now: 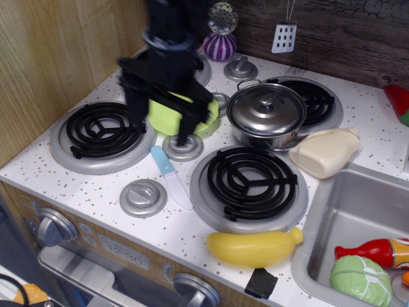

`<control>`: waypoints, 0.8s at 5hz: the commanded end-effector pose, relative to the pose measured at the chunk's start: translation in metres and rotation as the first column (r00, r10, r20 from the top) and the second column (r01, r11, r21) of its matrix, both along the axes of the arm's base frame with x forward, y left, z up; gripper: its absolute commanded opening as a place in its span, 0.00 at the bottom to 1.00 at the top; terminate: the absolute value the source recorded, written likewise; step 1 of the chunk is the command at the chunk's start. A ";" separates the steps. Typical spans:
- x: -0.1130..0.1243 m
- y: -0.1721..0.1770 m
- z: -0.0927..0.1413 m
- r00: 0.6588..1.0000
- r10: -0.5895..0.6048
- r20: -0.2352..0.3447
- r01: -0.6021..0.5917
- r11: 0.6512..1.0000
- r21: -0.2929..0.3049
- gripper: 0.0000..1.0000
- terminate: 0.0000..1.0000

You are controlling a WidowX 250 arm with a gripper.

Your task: Put banana on plate

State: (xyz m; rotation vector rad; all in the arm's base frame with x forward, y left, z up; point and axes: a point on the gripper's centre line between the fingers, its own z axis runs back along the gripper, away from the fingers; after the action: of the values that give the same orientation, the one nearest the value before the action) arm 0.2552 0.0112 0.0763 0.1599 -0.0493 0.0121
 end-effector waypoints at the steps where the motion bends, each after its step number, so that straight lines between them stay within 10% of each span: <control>1: -0.014 -0.049 -0.002 0.990 -0.129 0.062 0.130 0.991 -0.010 1.00 0.00; 4: -0.027 -0.089 -0.020 0.981 -0.187 0.058 0.190 0.980 -0.061 1.00 0.00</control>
State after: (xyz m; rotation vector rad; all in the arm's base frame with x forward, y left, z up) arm 0.2239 -0.0779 0.0502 0.0886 -0.1044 -0.1979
